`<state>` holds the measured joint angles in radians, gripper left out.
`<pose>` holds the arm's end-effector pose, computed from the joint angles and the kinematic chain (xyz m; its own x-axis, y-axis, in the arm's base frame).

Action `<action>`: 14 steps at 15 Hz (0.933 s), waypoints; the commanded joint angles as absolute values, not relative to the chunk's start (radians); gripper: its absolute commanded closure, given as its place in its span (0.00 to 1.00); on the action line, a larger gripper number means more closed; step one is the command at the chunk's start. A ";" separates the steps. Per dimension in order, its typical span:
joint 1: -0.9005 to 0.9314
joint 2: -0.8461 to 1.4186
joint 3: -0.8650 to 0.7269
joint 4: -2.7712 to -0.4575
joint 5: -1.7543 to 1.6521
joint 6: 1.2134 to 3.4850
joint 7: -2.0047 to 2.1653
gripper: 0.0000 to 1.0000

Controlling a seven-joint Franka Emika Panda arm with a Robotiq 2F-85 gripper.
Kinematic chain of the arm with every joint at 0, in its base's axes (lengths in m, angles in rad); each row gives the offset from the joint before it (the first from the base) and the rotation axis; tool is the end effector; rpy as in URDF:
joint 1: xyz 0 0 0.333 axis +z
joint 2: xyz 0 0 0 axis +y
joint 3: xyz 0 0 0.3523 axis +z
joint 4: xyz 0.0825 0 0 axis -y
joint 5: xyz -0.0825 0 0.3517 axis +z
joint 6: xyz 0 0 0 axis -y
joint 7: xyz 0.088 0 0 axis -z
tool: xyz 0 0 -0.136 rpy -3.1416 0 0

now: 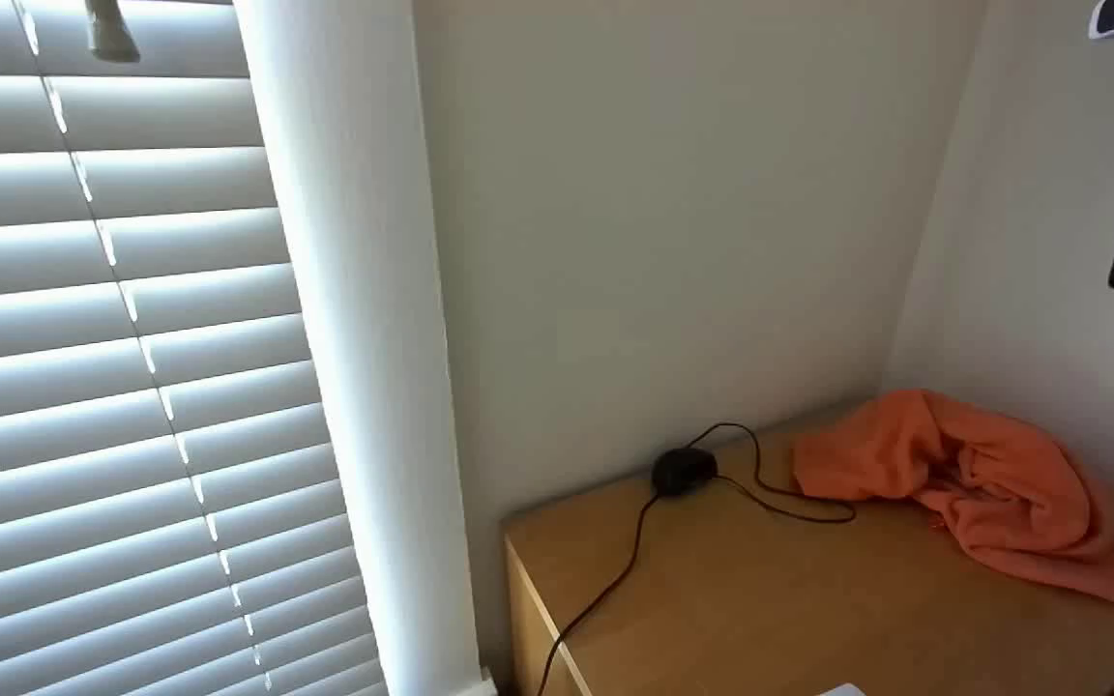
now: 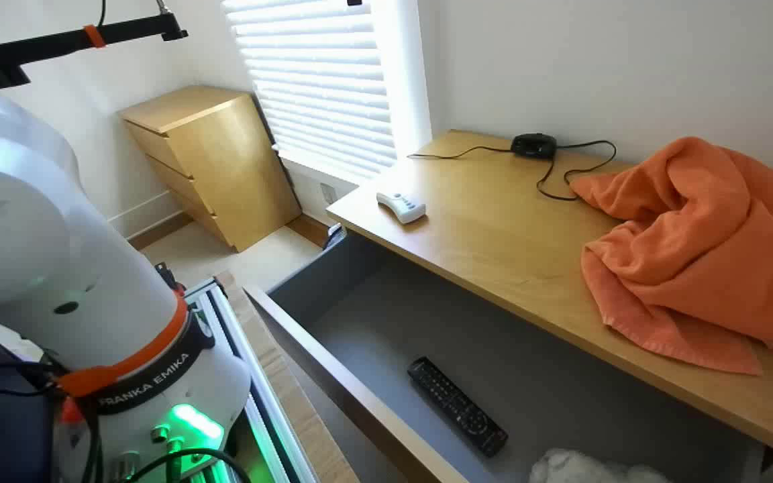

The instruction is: Move the black remote control from the drawer to the top of the chest

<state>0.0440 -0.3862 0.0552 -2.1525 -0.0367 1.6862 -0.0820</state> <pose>0.3800 0.0364 0.5604 0.9803 0.1782 -0.0851 0.1829 -0.9819 0.0500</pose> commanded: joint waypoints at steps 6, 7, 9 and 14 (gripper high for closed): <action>0.050 -0.385 0.050 -2.151 -0.039 1.684 -0.080 0.00; 0.050 -0.385 0.050 -2.151 -0.039 1.684 -0.080 0.00; 0.050 -0.385 0.050 -2.151 -0.039 1.684 -0.080 0.00; 0.041 -0.336 0.016 -2.199 0.038 1.707 -0.074 0.00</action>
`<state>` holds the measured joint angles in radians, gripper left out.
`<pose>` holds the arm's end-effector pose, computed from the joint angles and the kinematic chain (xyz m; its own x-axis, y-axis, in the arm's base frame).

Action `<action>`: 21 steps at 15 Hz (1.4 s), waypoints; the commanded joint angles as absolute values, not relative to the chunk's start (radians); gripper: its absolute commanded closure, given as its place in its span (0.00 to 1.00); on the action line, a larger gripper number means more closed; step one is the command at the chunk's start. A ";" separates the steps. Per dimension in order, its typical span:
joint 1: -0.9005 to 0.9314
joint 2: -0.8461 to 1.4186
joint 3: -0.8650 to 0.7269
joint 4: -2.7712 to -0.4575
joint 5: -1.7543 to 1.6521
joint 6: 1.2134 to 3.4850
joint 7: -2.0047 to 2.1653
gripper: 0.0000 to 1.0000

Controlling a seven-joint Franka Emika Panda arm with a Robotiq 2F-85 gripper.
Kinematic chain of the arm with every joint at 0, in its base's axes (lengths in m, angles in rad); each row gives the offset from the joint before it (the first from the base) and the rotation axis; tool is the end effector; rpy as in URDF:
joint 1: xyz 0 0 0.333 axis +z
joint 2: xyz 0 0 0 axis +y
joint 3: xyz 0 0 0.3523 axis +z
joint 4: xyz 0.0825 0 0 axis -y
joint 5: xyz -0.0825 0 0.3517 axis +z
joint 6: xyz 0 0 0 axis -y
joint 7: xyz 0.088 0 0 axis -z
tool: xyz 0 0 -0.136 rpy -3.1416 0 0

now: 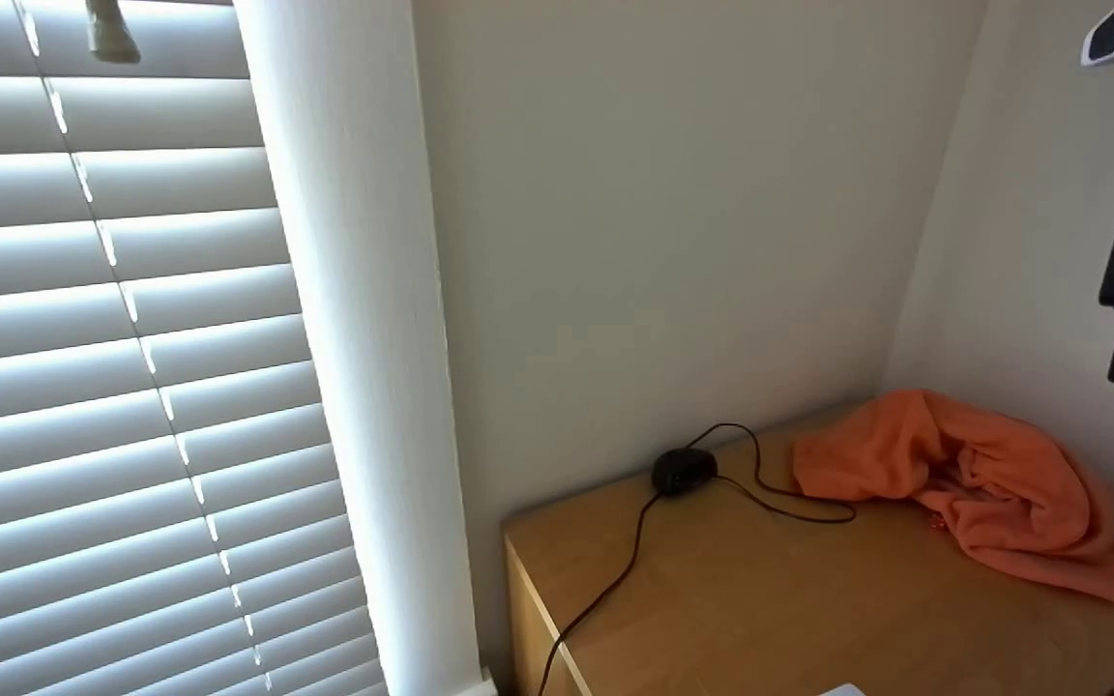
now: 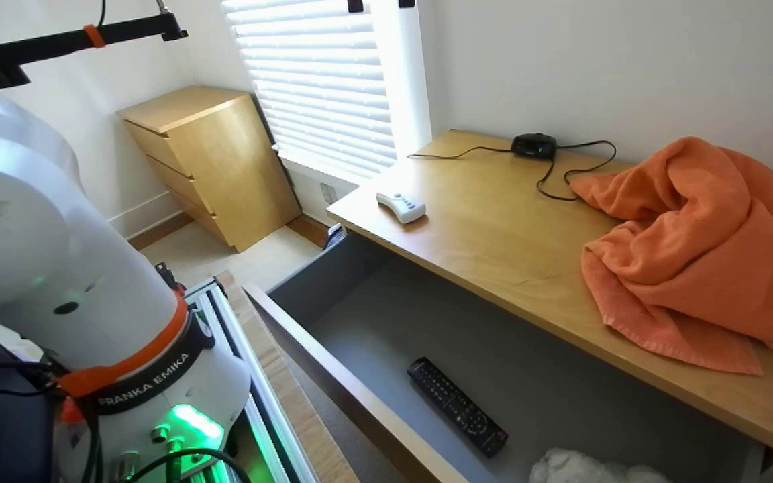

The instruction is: Move the black remote control from the drawer to the top of the chest

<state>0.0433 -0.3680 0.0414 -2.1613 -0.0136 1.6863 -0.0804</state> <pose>0.3831 0.0330 0.5495 0.9809 0.1611 -0.1090 0.1641 -0.9862 0.0195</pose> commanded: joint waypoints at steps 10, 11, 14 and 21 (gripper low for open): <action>-0.008 -0.157 -0.043 -2.359 0.252 1.798 -0.020 0.00; -0.015 -0.143 -0.050 -2.377 0.276 1.806 -0.022 0.00; -0.037 -0.106 -0.072 -2.437 0.349 1.822 -0.036 0.00; -0.060 -0.071 -0.083 -2.459 0.333 1.809 -0.049 0.00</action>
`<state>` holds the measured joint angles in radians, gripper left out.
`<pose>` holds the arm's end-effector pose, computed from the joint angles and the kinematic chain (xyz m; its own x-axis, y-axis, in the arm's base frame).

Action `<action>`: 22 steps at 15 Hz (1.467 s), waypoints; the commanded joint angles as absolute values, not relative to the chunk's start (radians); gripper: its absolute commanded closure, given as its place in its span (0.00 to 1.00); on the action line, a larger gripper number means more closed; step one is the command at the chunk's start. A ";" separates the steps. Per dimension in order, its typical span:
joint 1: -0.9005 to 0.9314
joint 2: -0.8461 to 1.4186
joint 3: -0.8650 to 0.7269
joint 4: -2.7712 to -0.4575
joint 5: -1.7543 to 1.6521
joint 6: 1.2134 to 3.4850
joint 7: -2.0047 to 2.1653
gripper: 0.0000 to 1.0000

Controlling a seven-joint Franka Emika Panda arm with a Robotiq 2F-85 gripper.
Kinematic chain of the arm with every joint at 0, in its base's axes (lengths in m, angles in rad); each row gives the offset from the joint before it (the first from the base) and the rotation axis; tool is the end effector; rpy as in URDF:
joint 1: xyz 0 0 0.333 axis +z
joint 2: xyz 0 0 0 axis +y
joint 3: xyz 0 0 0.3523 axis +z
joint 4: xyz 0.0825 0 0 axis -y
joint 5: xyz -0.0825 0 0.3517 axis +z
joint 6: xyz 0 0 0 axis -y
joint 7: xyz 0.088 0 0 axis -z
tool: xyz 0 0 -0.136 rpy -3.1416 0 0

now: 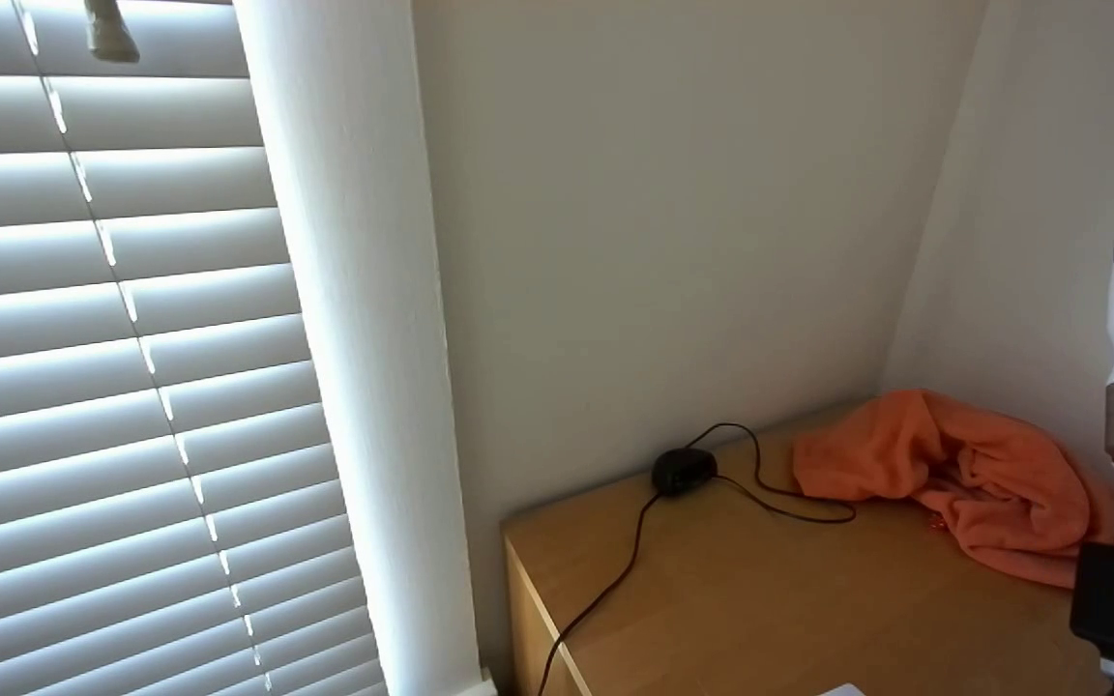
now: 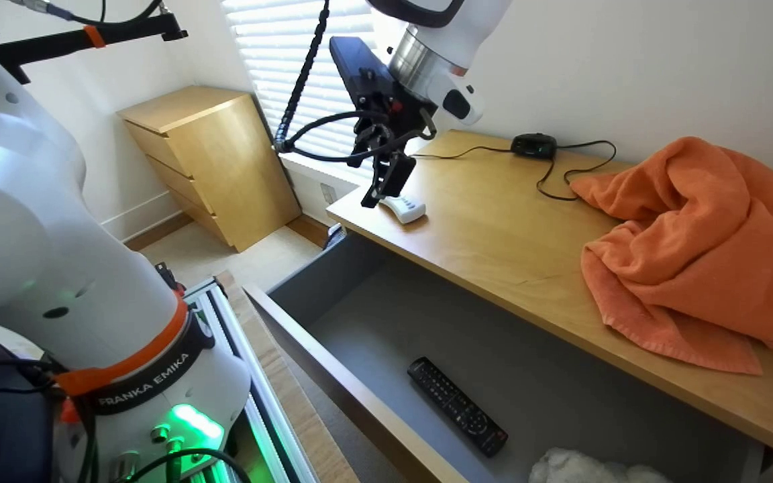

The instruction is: Move the black remote control from the drawer to the top of the chest

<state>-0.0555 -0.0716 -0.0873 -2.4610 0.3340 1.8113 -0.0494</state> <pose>0.3630 -0.0153 0.3322 0.8261 -0.1468 -0.5441 -0.3307 -0.9081 -0.2570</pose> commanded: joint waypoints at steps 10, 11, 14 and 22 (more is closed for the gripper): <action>-0.124 0.128 -0.135 -2.501 0.337 1.859 0.058 0.00; -0.130 0.136 -0.142 -2.519 0.323 1.889 0.070 0.00; -0.153 0.163 -0.168 -2.563 0.309 1.994 0.062 0.00; -0.171 0.182 -0.178 -2.590 0.323 2.129 0.078 0.00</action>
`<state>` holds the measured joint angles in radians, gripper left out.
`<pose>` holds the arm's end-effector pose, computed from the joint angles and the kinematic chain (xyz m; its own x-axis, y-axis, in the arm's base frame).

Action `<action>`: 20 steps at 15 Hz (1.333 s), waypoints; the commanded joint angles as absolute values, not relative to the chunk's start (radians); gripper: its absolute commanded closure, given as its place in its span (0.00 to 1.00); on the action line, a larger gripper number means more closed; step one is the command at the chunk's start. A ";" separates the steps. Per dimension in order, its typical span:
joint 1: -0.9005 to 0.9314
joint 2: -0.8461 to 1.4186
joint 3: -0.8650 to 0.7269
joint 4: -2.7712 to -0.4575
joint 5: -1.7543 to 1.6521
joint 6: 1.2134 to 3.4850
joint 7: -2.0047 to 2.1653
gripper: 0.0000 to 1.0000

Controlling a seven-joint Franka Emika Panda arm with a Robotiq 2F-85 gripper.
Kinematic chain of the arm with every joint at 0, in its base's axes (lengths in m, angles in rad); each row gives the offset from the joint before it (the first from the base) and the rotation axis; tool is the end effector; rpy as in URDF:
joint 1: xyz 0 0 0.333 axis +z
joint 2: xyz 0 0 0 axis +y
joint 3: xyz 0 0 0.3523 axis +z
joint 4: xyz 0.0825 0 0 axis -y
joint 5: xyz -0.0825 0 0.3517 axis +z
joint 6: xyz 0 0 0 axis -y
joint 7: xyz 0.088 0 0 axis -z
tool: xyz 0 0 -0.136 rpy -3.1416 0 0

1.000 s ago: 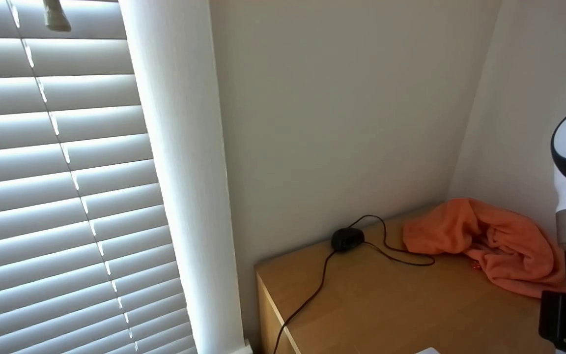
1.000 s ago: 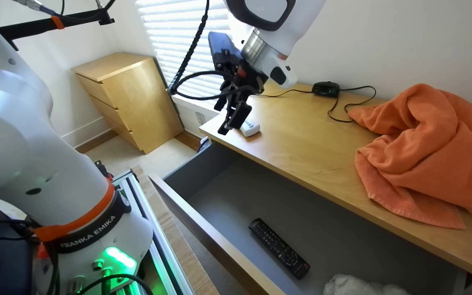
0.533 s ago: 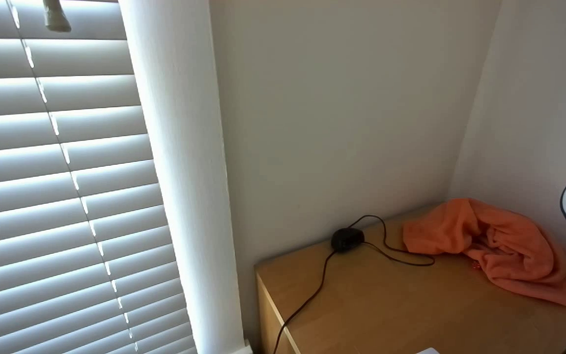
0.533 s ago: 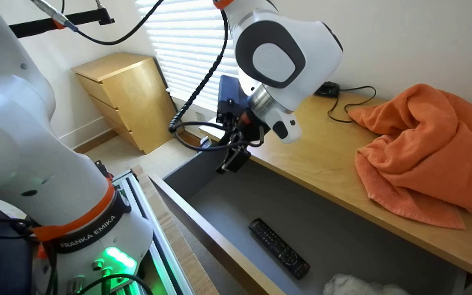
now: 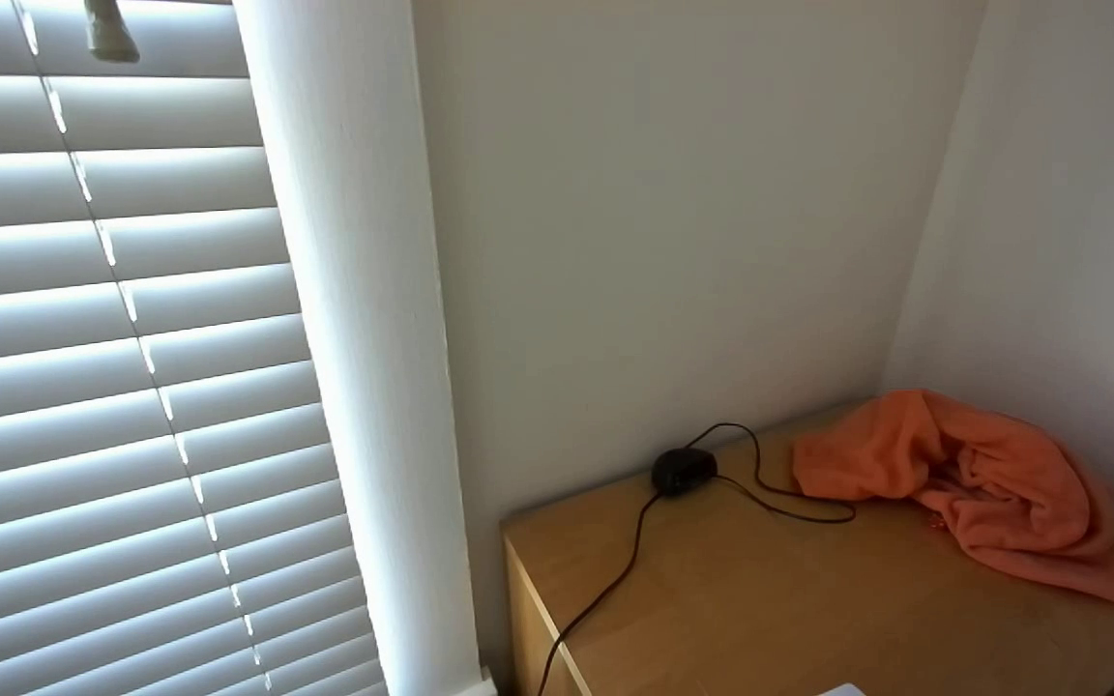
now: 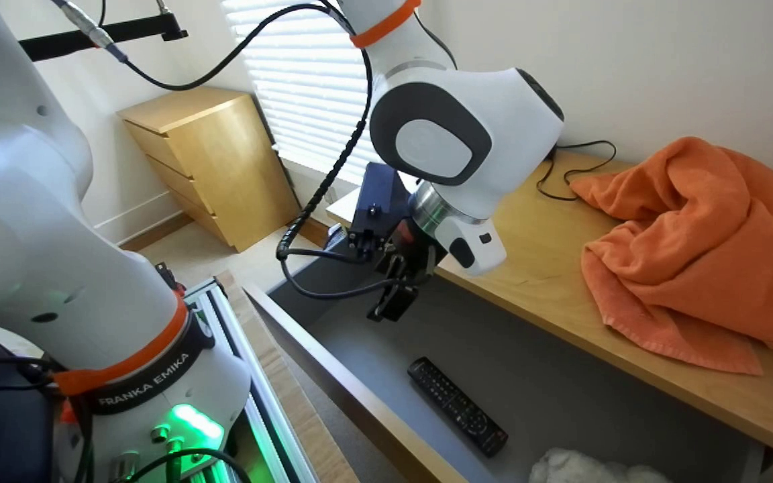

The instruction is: Move the black remote control from the drawer to the top of the chest

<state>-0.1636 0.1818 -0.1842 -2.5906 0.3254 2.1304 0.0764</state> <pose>0.3274 -0.0987 0.2064 0.6190 -0.5004 -0.6053 -0.6508 -0.7582 -0.0387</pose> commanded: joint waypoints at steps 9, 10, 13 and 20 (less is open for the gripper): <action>-0.187 0.361 -0.204 -2.543 0.319 2.189 0.184 0.00; -0.190 0.386 -0.203 -2.540 0.328 2.223 0.177 0.00; -0.221 0.463 -0.181 -2.532 0.396 2.367 0.129 0.00; -0.352 0.642 -0.064 -2.461 0.597 2.559 -0.011 0.00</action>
<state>-0.2851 0.5532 -0.1154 -2.5132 0.5293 2.5075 0.0508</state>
